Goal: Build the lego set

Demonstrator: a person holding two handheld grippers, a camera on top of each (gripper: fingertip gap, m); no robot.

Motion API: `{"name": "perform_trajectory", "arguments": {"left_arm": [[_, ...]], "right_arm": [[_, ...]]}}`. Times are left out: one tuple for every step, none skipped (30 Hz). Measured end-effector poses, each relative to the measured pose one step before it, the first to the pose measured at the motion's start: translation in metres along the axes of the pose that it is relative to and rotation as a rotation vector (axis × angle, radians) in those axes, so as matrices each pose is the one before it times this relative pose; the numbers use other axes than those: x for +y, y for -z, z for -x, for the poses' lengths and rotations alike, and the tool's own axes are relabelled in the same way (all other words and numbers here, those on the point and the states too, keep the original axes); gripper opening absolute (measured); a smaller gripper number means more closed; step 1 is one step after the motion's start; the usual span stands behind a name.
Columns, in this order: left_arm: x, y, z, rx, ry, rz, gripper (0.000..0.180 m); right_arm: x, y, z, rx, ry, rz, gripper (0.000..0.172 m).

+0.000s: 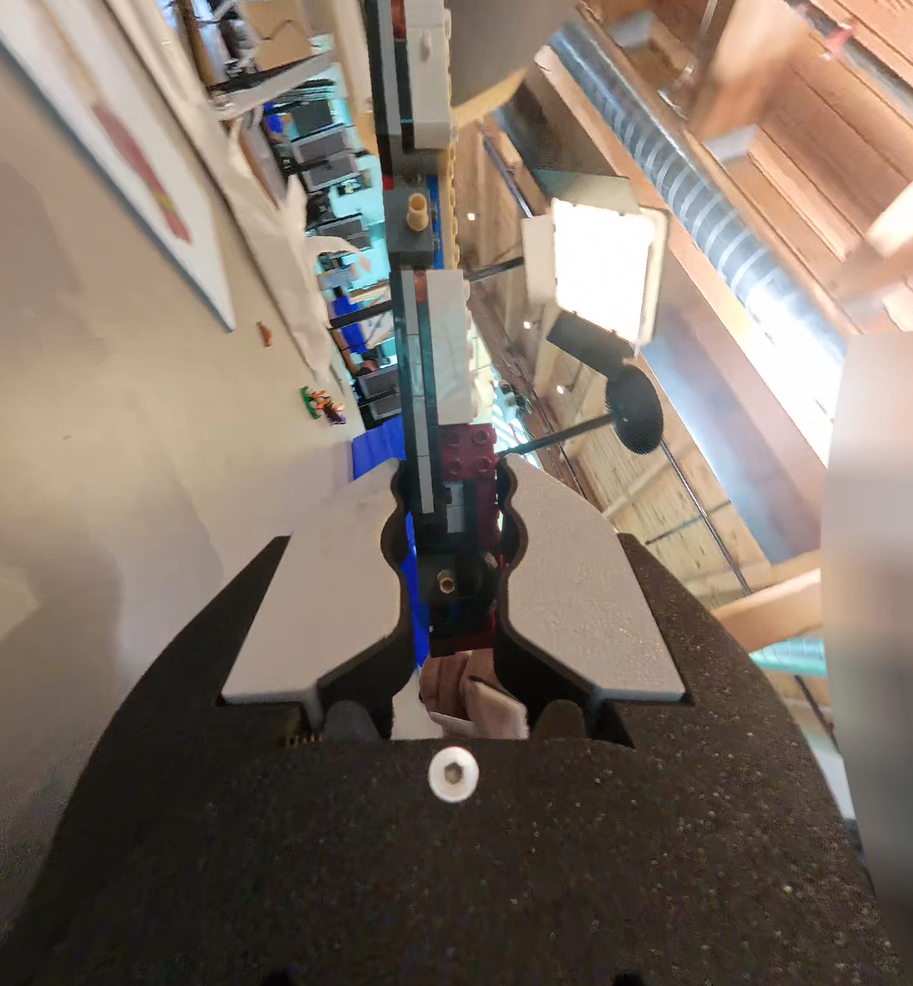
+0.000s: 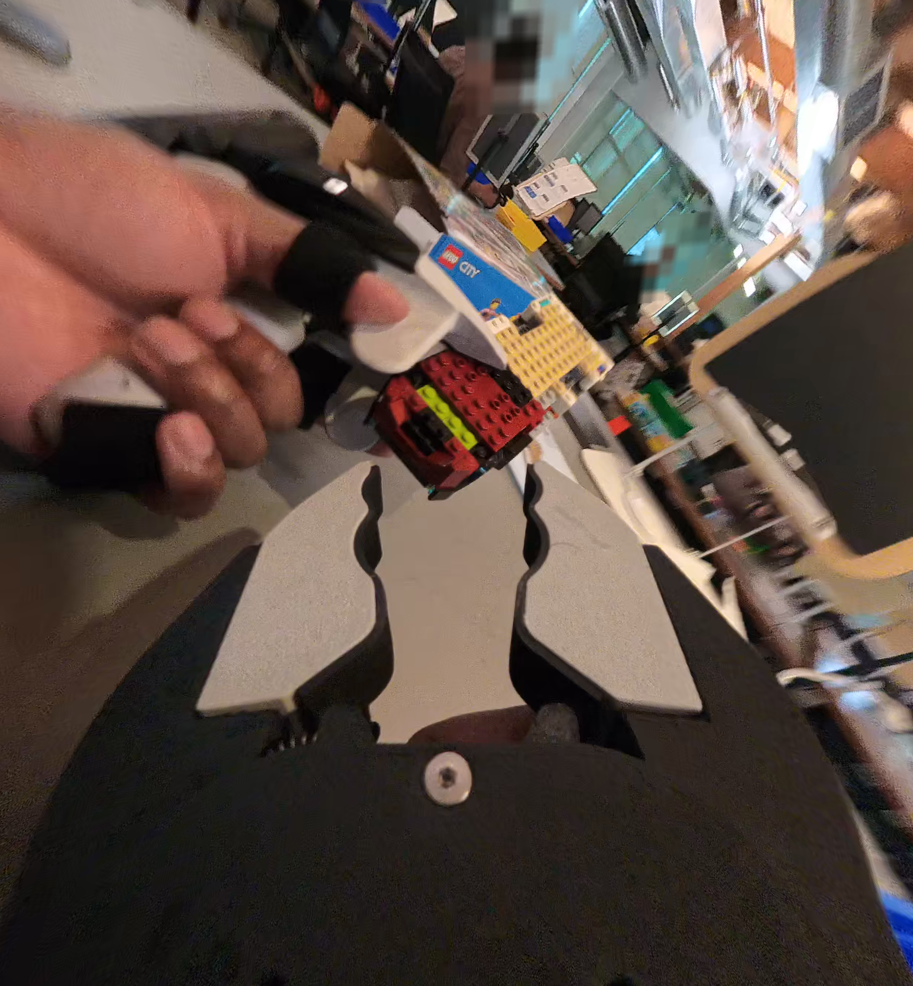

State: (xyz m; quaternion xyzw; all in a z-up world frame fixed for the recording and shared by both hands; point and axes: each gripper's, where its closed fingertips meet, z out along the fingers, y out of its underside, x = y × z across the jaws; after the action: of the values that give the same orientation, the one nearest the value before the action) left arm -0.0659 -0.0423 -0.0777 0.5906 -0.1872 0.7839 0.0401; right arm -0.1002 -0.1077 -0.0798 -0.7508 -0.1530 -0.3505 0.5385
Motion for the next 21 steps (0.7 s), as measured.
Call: {"name": "perform_trajectory", "arguments": {"left_arm": [[-0.00005, 0.00092, 0.00328, -0.0274, 0.0179, 0.0028, 0.031], [0.00053, 0.00087, 0.00267, -0.0252, 0.0042, 0.0068, 0.031], [0.00094, 0.00098, 0.00276, -0.0267, -0.0070, 0.0079, 0.031], [0.00109, 0.00104, 0.00210, -0.0227, -0.0097, 0.0057, 0.031], [0.00122, 0.00099, 0.00088, -0.0131, -0.0025, 0.0018, 0.031], [0.00157, 0.00068, -0.00004, -0.0038, 0.0054, 0.0004, 0.031], [0.00178, 0.00055, -0.00051, -0.0002, 0.0083, 0.0014, 0.031], [0.00195, 0.00024, -0.00029, -0.0004, 0.0048, 0.0022, 0.031], [0.00212, 0.00027, -0.00027, -0.0009, -0.0023, 0.0048, 0.031], [0.00222, 0.00001, -0.00024, 0.0000, -0.0066, 0.0060, 0.031], [0.00212, 0.00012, -0.00047, 0.0006, -0.0086, 0.0063, 0.031], [0.00183, 0.00011, -0.00073, 0.0015, -0.0113, 0.0042, 0.031], [0.00161, 0.00025, -0.00095, 0.0024, -0.0157, 0.0037, 0.031], [0.00126, 0.00017, -0.00095, 0.0010, -0.0187, 0.0028, 0.031], [0.00083, 0.00051, -0.00144, 0.0042, -0.0160, 0.0015, 0.031], [-0.00060, 0.00079, -0.00073, 0.0007, -0.0139, -0.0047, 0.031], [-0.00026, 0.00071, -0.00115, 0.0034, -0.0156, -0.0002, 0.031], [-0.00041, 0.00081, -0.00150, 0.0055, -0.0190, -0.0008, 0.031], [-0.00035, 0.00072, -0.00118, 0.0000, -0.0229, -0.0007, 0.031], [-0.00043, 0.00077, -0.00098, -0.0046, -0.0290, -0.0001, 0.031], [-0.00018, 0.00059, -0.00062, -0.0067, -0.0299, 0.0020, 0.031]], "right_arm": [[0.00155, -0.00207, 0.00398, 0.0206, 0.0997, 0.0177, 0.052], [0.00106, -0.00217, 0.00297, 0.0208, 0.0842, 0.0163, 0.052], [0.00063, -0.00249, 0.00251, 0.0179, 0.0676, 0.0150, 0.052], [0.00056, -0.00264, 0.00245, 0.0124, 0.0527, 0.0145, 0.052], [0.00034, -0.00289, 0.00292, 0.0059, 0.0398, 0.0127, 0.052], [-0.00001, -0.00288, 0.00314, 0.0021, 0.0311, 0.0103, 0.052], [-0.00042, -0.00256, 0.00229, 0.0053, 0.0270, 0.0087, 0.052], [-0.00110, -0.00209, 0.00166, 0.0071, 0.0240, 0.0058, 0.052], [-0.00157, -0.00174, 0.00112, 0.0050, 0.0182, 0.0029, 0.052], [-0.00173, -0.00157, 0.00083, 0.0040, 0.0108, 0.0023, 0.052], [-0.00127, -0.00160, 0.00051, 0.0025, 0.0062, 0.0049, 0.051], [-0.00044, -0.00171, 0.00047, 0.0013, 0.0048, 0.0084, 0.050], [-0.00012, -0.00164, 0.00036, 0.0008, 0.0044, 0.0086, 0.049], [0.00021, -0.00147, 0.00050, -0.0005, 0.0020, 0.0081, 0.048], [-0.00011, -0.00089, -0.00026, 0.0028, -0.0026, 0.0045, 0.047], [-0.00073, -0.00036, -0.00066, 0.0051, -0.0041, -0.0014, 0.046], [-0.00105, -0.00008, -0.00095, 0.0057, -0.0026, -0.0024, 0.045], [-0.00122, -0.00002, -0.00137, 0.0084, -0.0012, -0.0036, 0.044], [-0.00137, -0.00006, -0.00074, 0.0051, -0.0014, -0.0060, 0.041], [-0.00099, -0.00010, 0.00014, -0.0011, -0.0009, -0.0047, 0.041], [-0.00062, -0.00023, 0.00021, -0.0020, 0.0030, -0.0034, 0.041]]}}
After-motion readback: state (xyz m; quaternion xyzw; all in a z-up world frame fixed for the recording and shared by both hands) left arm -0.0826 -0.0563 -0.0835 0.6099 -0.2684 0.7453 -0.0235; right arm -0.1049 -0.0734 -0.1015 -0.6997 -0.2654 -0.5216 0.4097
